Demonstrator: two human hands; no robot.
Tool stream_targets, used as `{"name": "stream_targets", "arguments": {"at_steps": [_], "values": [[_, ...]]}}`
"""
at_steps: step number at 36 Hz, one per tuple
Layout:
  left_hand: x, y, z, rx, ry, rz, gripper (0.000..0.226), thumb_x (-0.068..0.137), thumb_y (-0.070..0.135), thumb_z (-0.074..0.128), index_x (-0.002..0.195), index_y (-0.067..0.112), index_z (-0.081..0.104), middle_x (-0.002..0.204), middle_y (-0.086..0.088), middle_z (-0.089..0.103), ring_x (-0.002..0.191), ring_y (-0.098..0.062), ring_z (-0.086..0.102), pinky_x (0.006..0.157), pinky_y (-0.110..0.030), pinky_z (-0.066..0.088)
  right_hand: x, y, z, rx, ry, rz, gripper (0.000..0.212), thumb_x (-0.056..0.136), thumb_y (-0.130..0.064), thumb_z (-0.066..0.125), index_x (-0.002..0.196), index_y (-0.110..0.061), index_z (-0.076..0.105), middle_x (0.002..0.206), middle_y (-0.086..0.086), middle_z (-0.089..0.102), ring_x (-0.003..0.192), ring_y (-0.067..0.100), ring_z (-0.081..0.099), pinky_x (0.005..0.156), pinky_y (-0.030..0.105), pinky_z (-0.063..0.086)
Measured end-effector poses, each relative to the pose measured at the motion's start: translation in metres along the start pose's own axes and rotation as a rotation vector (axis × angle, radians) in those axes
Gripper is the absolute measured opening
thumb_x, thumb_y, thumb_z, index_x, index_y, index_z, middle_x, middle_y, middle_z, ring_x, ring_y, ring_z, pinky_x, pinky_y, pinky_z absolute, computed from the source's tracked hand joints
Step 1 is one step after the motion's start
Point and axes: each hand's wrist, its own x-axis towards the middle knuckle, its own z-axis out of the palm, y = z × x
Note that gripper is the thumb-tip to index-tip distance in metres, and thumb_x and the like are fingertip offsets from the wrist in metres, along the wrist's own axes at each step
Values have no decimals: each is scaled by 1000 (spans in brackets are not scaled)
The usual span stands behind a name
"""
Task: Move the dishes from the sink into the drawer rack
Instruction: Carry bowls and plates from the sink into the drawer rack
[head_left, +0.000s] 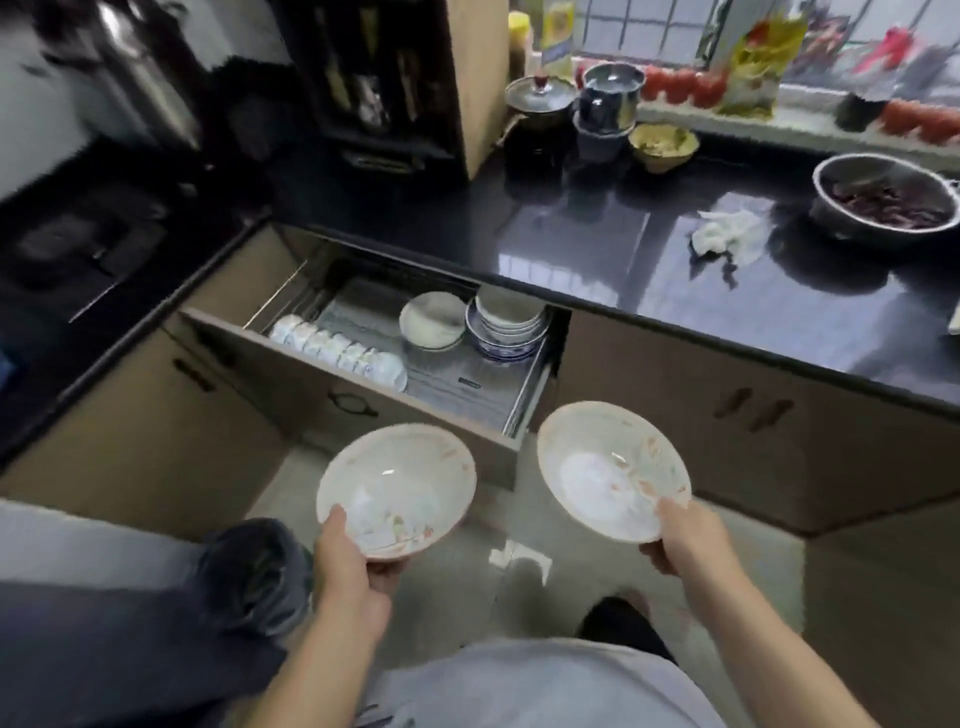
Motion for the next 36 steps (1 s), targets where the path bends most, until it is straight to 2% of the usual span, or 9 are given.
{"name": "stream_targets", "arguments": {"at_steps": [5,9,16,20,23,28,31,34,36], "values": [[32,23,-18,-48,68,-20,41,104,39,47,137,17,57,123,-14,69,96,-33,68,57,-35,57,-10,-40,49,74,-163,6,23,102,-9,43,95,-8,65,54,9,62,46,18,48,56,30,40],[56,52,-5,-58,69,-9,35,105,38,46,132,19,59,111,-10,71,99,-32,67,71,-43,57,2,-69,85,78,-245,44,23,103,-14,46,103,-6,67,61,10,65,53,19,53,57,30,44],[119,126,43,11,88,37,27,106,37,48,128,24,58,108,-7,70,96,-28,69,69,-41,57,53,-107,161,1,-279,75,30,100,-8,37,109,-11,65,68,14,69,54,23,63,54,29,53],[164,175,63,74,139,51,34,104,40,52,134,24,58,115,-8,70,104,-31,68,95,-52,56,93,-140,223,-72,-305,122,36,94,-4,33,111,-9,64,66,19,66,53,27,58,55,33,51],[203,209,78,114,151,80,37,103,39,52,138,27,57,124,-10,69,111,-34,66,104,-58,50,124,-167,277,-62,-313,161,37,94,-3,32,118,-5,61,67,23,67,51,29,58,47,29,50],[237,240,103,96,157,85,35,104,35,53,138,25,58,121,-7,71,108,-30,68,88,-48,58,145,-207,343,6,-349,226,31,100,-3,31,120,-7,54,65,18,69,63,35,66,72,49,60],[251,253,114,88,146,70,33,105,31,53,136,25,58,117,-6,71,105,-29,68,78,-43,58,155,-222,372,42,-320,290,27,103,-5,33,122,-5,52,71,20,70,59,33,66,58,40,58],[279,264,126,152,124,32,29,105,30,52,133,25,60,118,-7,72,106,-29,68,82,-44,57,164,-230,394,-28,-215,298,20,100,-6,35,108,-2,52,61,19,66,55,34,64,60,43,58],[301,267,134,221,100,17,31,105,33,52,134,25,60,120,-7,72,108,-30,68,87,-48,57,169,-230,402,-83,-150,266,19,100,-7,34,101,-3,52,58,18,65,45,29,61,48,34,51]]}}
